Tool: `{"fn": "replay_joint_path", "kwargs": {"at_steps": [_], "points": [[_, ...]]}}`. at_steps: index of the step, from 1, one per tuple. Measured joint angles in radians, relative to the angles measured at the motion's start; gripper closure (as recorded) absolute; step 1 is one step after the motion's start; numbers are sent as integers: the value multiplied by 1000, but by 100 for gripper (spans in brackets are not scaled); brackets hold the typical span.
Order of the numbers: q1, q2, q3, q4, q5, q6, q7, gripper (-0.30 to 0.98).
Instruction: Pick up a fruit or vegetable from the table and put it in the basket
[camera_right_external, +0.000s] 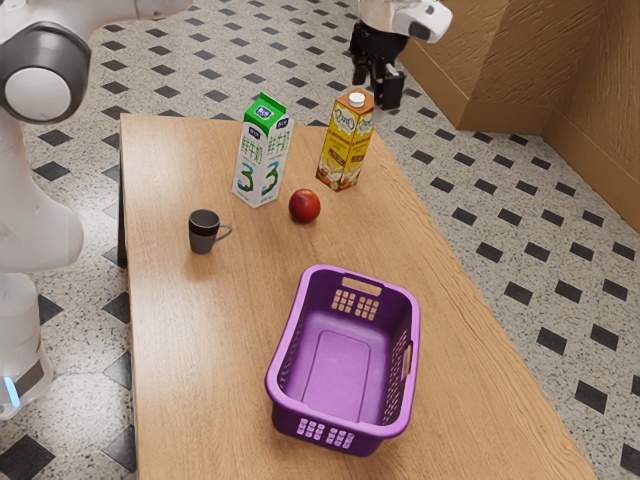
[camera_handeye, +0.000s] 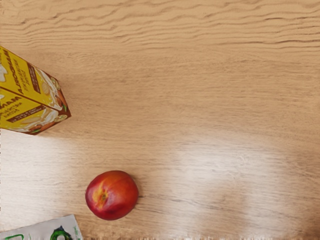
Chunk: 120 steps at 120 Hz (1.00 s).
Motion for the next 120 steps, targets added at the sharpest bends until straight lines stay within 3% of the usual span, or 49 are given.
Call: {"fn": "replay_joint_path", "kwargs": {"at_steps": [28, 72, 102, 120], "points": [[3, 3, 0, -9, 1, -40, -28, 0], [-8, 2, -41, -49, -59, -92, -137, 0], [176, 11, -36, -169, -167, -99, -205, 0], [187, 9, -36, -225, -198, -82, -235, 0]]}}
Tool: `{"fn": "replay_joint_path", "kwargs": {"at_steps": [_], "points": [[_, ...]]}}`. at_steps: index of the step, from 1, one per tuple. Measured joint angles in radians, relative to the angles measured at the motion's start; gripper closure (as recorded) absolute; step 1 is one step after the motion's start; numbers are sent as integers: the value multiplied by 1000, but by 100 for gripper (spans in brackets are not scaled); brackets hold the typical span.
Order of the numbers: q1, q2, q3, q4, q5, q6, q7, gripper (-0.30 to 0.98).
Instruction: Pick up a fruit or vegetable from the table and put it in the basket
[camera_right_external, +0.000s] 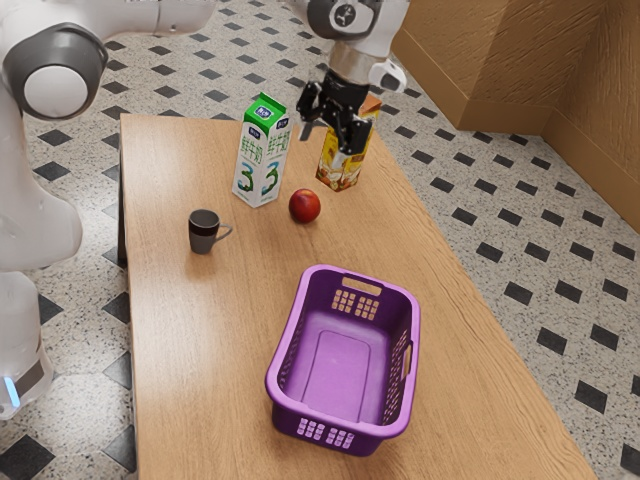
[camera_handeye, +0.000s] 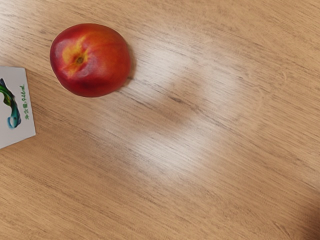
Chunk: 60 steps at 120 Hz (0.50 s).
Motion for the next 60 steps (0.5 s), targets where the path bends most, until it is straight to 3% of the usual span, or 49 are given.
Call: {"fn": "replay_joint_path", "kwargs": {"at_steps": [60], "points": [[60, -15, 1, -201, -34, 165, -56, 0]]}}
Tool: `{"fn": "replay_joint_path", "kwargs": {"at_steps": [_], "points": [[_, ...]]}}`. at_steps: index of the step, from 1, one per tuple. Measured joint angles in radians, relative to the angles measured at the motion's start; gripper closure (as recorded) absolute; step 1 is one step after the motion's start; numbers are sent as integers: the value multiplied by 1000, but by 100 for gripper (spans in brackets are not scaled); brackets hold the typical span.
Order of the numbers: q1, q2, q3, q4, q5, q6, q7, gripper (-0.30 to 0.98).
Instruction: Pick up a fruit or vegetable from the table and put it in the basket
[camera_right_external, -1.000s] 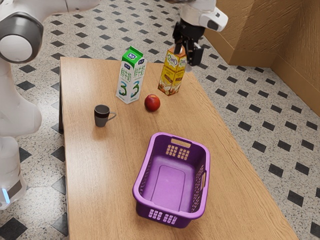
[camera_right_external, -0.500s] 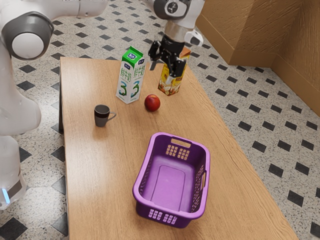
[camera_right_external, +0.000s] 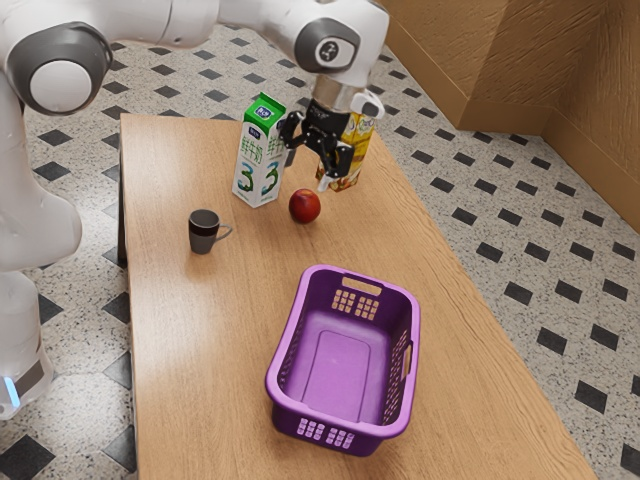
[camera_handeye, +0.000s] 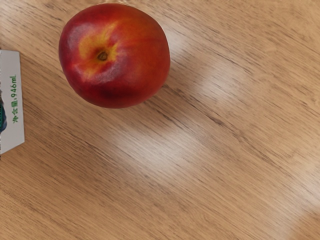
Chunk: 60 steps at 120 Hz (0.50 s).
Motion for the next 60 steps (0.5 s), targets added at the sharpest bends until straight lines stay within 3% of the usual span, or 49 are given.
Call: {"fn": "replay_joint_path", "kwargs": {"at_steps": [27, 60], "points": [[10, 5, -1, -31, -7, 100, 34, 0], [40, 8, -3, -97, 38, 169, 65, 0]]}}
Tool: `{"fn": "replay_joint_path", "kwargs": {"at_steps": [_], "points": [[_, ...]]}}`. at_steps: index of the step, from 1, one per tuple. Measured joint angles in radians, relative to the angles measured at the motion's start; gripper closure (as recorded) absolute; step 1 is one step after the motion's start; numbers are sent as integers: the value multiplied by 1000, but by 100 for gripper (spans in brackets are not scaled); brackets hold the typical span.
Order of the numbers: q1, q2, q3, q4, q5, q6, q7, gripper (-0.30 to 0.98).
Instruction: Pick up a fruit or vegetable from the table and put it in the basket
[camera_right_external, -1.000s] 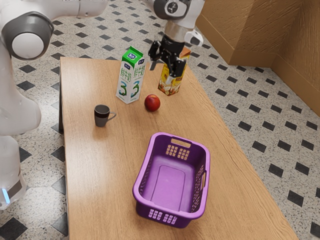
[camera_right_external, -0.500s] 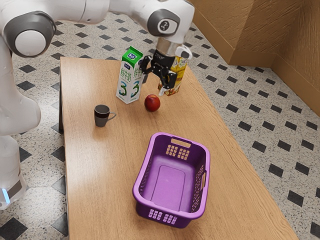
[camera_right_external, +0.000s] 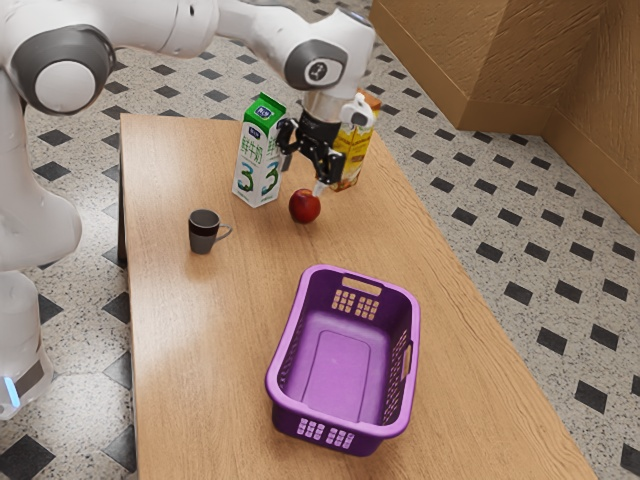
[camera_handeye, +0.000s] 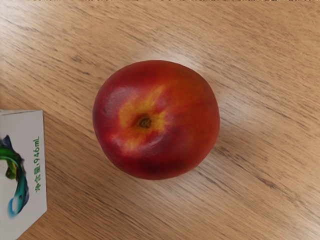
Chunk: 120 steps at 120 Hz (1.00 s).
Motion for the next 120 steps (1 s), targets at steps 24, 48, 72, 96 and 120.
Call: {"fn": "replay_joint_path", "kwargs": {"at_steps": [24, 48, 72, 96, 120], "points": [[13, 1, 0, -6, 6, 36, 24, 0], [16, 4, 0, -4, 11, 109, 54, 0], [33, 4, 0, -31, 11, 175, 82, 0], [31, 5, -3, -35, 7, 231, 106, 0], [26, 10, -8, -45, -2, 261, 121, 0]]}}
